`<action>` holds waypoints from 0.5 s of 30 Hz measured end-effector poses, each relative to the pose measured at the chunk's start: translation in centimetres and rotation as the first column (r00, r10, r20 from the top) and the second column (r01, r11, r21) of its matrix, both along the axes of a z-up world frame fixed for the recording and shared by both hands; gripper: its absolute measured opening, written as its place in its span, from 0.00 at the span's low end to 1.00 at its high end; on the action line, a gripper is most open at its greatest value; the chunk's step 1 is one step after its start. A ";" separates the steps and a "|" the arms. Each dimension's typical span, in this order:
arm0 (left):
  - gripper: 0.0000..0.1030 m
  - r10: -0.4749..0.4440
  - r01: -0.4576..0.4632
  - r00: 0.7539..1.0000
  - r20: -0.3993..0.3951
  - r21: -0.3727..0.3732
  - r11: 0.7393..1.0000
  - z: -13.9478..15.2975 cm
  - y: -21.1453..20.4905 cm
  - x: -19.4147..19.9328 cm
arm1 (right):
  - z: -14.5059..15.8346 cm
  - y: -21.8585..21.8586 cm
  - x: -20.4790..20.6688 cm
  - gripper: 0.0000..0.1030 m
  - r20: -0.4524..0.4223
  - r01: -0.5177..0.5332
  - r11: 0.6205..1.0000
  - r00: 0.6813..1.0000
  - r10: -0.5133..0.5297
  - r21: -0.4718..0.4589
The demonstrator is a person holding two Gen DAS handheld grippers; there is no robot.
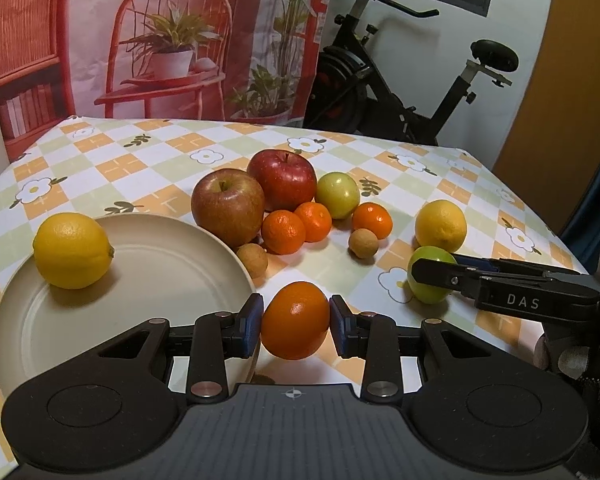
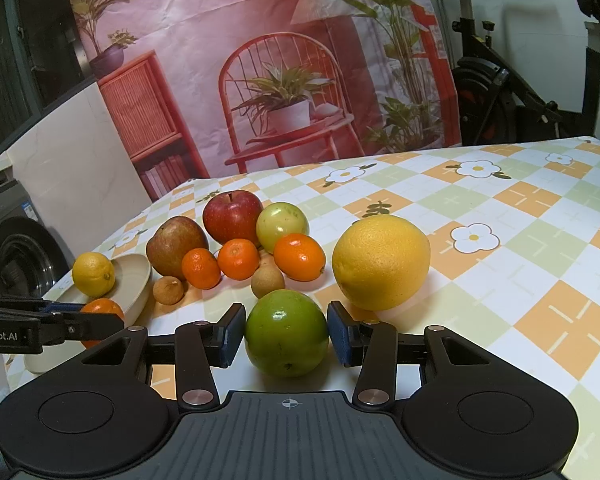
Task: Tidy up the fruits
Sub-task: 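Carry the tangerine in the left gripper toward the beige plate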
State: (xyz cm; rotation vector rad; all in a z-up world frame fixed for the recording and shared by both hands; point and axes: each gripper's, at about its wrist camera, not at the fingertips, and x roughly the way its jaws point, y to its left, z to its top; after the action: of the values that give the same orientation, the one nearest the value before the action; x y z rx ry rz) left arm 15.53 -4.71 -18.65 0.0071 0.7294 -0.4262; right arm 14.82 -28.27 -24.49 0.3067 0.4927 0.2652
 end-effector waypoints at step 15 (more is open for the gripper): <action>0.37 0.040 -0.040 0.999 0.023 -0.016 0.999 0.5 1.0 -0.1 | 0.0 0.0 0.0 0.41 0.000 0.000 1.000 1.000 0.000 -0.001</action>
State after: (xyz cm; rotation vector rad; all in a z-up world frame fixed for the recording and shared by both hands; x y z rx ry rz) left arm 15.47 -3.72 -18.15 -0.0171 0.7018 -0.3930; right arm 14.83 -28.30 -24.48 0.3056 0.4931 0.2647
